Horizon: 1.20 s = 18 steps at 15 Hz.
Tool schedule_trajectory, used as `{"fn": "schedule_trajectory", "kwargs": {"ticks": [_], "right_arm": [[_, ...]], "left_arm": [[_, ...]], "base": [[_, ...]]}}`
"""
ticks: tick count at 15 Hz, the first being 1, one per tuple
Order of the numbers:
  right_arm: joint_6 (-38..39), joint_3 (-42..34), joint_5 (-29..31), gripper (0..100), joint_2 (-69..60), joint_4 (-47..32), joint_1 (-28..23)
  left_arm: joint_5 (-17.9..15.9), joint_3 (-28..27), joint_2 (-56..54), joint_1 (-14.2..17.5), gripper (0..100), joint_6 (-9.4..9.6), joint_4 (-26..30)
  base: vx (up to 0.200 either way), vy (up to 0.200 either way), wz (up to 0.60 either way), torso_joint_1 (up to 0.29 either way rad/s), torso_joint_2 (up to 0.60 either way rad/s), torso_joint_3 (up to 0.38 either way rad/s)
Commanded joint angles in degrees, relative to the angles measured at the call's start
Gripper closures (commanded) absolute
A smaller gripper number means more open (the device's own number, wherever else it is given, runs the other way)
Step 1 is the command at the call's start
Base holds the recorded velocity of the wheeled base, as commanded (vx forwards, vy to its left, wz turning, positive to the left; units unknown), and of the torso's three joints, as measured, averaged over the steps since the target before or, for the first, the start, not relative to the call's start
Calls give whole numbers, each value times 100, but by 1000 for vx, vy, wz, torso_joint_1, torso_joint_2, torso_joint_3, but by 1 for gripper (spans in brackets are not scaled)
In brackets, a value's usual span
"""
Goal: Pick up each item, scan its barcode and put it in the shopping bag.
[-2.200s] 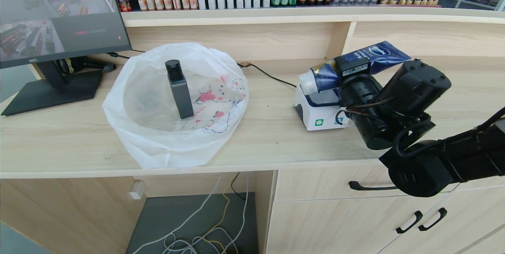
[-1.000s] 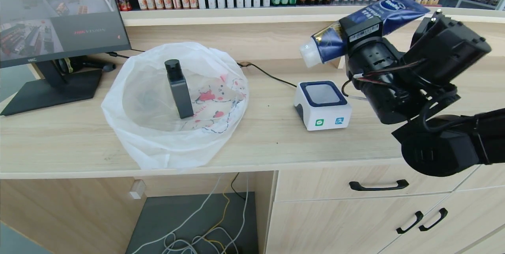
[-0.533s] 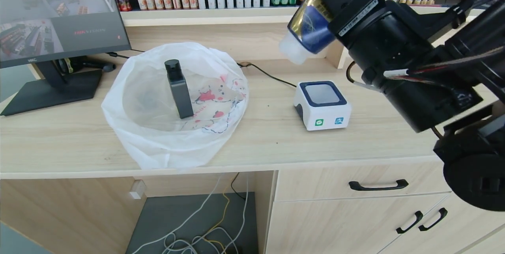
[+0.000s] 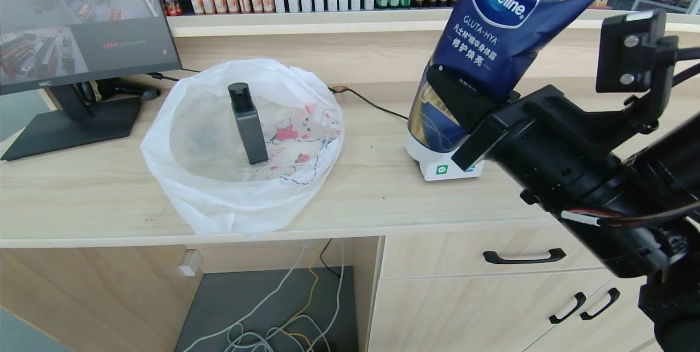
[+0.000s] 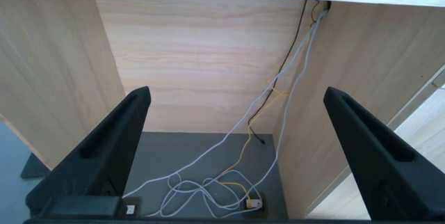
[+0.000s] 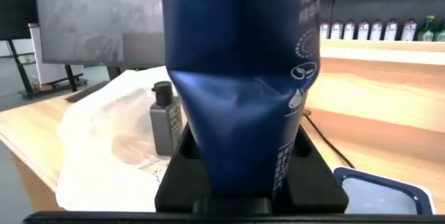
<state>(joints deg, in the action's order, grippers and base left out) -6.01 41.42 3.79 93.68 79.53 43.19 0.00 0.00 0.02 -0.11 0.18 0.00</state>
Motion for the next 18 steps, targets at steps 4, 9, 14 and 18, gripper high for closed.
{"fn": "schedule_trajectory", "kwargs": {"ticks": [4, 9, 14, 18], "right_arm": [[-295, -12, 16, 100, 256, 273, -285], [-313, 270, 34, 100, 396, 309, -601], [-243, 481, 34, 100, 528, 353, -777], [-172, 525, 43, 100, 590, 353, -795]], "left_arm": [[0, 0, -2, 11, 0, -9, 0], [0, 0, -2, 11, 0, -18, 0], [0, 0, -2, 11, 100, -18, 0], [0, 0, -2, 11, 100, -18, 0]], "base": [[0, 0, 0, 0, 0, 0], [0, 0, 0, 0, 0, 0], [0, 200, 0, 3, 1, 3], [0, 200, 0, 4, 7, 4]]}}
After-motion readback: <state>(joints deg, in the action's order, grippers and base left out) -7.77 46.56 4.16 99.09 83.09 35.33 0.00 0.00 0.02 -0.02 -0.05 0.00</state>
